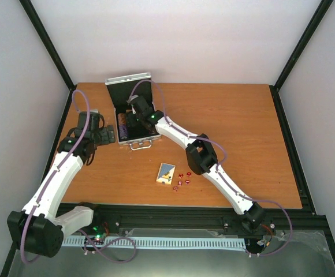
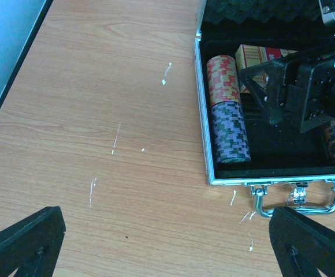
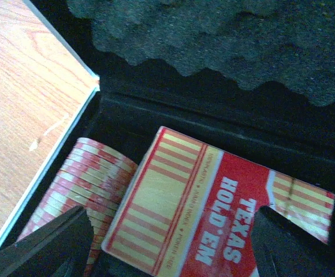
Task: Pack up texas hold em set
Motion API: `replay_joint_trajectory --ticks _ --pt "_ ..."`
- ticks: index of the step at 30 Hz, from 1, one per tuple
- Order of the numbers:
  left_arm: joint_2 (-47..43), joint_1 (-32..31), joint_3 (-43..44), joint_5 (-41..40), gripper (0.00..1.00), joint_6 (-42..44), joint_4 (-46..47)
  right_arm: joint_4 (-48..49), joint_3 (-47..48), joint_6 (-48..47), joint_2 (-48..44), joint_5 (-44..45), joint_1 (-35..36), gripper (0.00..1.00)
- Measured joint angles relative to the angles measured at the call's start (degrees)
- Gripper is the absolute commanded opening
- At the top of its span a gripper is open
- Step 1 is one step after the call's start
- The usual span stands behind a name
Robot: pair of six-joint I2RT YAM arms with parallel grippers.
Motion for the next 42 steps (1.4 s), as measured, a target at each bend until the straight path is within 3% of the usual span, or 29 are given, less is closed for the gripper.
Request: replay_joint_trajectory --ticks 25,37,42 --pt "-0.6 0.0 -0.3 2.1 1.0 -0.9 0.0 -1.7 1.9 12.6 1.6 3.2 -0.6 0.75" --pt "0.6 0.0 -0.3 3.0 1.0 -2.2 0.0 -5.2 -6.5 6.3 -4.9 -2.5 -1.3 0.78" --pt "0.7 0.0 -0.3 3.3 1.0 -2.4 0.0 -6.6 -14.9 3.8 -11.1 -3.8 -1.3 0.78"
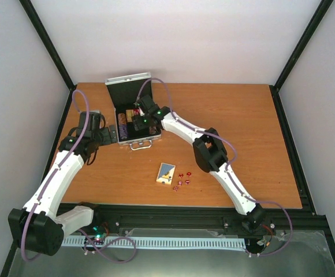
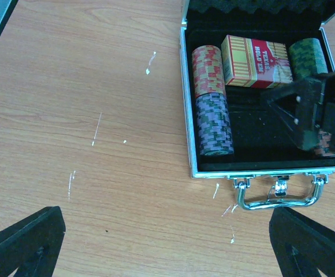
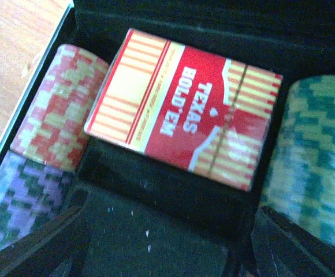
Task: Pack up texas hold em set
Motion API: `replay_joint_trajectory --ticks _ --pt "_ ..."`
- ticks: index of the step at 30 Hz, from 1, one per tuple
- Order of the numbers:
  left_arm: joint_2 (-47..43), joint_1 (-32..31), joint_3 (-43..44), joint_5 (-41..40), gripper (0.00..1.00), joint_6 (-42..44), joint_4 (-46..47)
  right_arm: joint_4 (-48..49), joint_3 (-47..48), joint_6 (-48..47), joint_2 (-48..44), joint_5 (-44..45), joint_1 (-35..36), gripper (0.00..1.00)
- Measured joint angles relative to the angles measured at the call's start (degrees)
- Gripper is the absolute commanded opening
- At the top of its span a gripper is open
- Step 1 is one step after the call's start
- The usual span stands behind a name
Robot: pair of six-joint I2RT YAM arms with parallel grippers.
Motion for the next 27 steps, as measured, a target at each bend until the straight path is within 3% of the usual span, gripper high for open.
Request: replay_joint_trajectory --ticks 4,18,27 --pt "0.0 0.0 0.0 0.0 1.0 0.0 0.0 -1.2 -4.0 -1.1 -3.3 -1.1 0.1 0.78" --pt "0.0 0.0 0.0 0.2 1.0 0.0 0.0 -6.5 -2.8 -3.6 -1.3 -5.6 3.4 0.78" --pt "0.0 0.0 0.0 0.7 1.0 -0.1 0.0 -1.2 -16.0 -3.8 -8.5 -5.8 3.7 0.78"
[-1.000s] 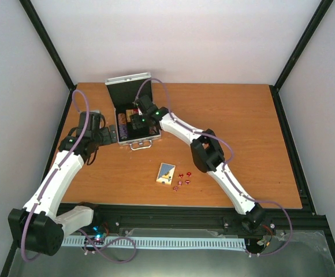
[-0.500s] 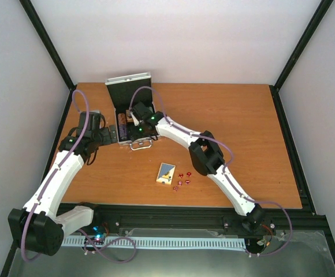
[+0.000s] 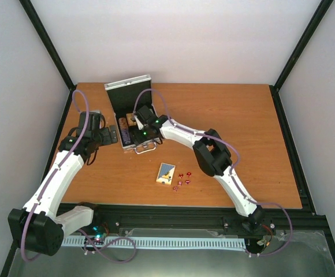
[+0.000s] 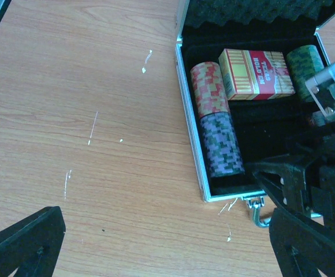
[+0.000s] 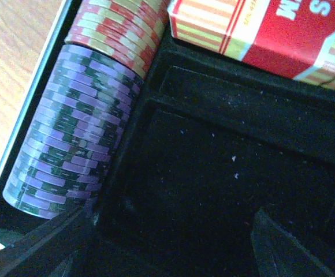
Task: Pack up texas hold em set
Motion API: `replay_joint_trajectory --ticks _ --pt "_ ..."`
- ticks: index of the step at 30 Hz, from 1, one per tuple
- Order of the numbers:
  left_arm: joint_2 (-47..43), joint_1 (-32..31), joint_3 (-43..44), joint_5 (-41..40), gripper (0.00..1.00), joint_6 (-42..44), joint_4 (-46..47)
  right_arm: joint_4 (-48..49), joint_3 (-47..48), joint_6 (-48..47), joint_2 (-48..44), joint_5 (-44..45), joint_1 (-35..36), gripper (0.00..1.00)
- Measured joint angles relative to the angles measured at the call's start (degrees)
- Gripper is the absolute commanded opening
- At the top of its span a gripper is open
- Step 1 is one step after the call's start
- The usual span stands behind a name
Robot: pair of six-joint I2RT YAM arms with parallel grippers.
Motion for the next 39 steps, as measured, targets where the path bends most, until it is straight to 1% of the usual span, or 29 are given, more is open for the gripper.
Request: replay_joint_trajectory --ticks 12,16,20,25,31,36,39 --pt "-1.2 0.0 -1.3 1.0 1.0 -0.2 0.0 3.6 -17.6 2.3 -10.7 -0.5 2.0 0.78" --pt "-1.4 0.0 -2.0 1.1 1.0 -0.2 -0.2 2.5 -21.8 2.3 -13.9 -0.6 2.9 0.79" --pt "-1.4 0.0 -2.1 1.2 1.0 -0.3 -0.2 0.4 -23.3 1.2 -15.7 0.7 3.5 0.8" --pt "-1.4 0.0 -2.4 1.6 1.0 -0.5 -0.1 -0.8 -21.4 -0.7 -16.0 4.8 3.8 0.8" --pt "-1.4 0.0 -2.9 1.9 1.0 -0.6 -0.2 1.4 -13.9 -1.4 -15.6 10.6 3.8 0.8" --pt "-1.4 0.0 -3.4 1.9 1.0 -0.7 -0.3 2.1 -3.6 -1.8 -9.6 10.6 3.5 0.8" --pt "-1.2 0.0 -3.4 1.9 1.0 -0.8 -0.4 2.0 -0.3 -2.1 -5.5 9.8 3.3 0.8"
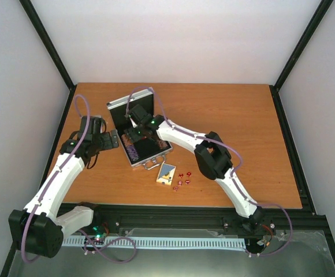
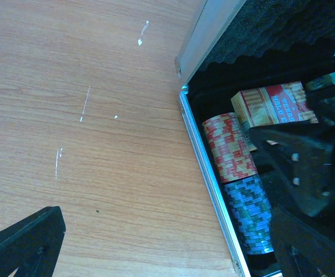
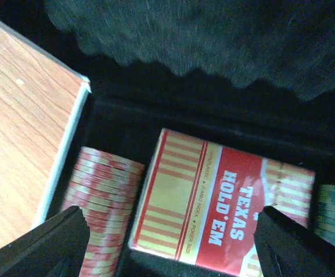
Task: Pack up texas hold em set
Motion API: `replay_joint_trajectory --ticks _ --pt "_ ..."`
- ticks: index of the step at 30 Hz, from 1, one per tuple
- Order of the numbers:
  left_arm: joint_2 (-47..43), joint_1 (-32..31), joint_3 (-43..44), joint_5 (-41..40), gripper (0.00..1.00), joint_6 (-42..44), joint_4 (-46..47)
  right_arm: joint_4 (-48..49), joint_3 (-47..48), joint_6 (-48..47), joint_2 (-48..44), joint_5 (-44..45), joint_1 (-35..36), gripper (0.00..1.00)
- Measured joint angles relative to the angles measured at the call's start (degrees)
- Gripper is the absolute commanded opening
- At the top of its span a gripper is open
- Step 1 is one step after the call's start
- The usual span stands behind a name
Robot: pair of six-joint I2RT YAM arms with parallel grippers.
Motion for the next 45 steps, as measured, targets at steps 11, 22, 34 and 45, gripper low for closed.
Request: replay_joint_trajectory --ticks 11,22,34,45 --pt "0.0 0.0 0.0 -0.4 1.0 -0.1 -1.9 -1.2 3.3 -3.1 6.7 4.9 -0.3 0.8" --pt "0.6 0.0 0.0 -0.7 1.0 0.9 -2.7 -2.1 5.4 -6.1 8.0 7.4 0.2 0.89" --pt "2.4 0.0 0.2 -0.2 1.0 1.0 -2.5 -5.5 2.8 -9.1 0.5 1.9 -0.6 1.0" --pt "5.0 0.0 1.1 1.5 1.0 1.6 -1.1 -13.1 -23.6 -6.5 -23.5 1.1 -0.5 1.0"
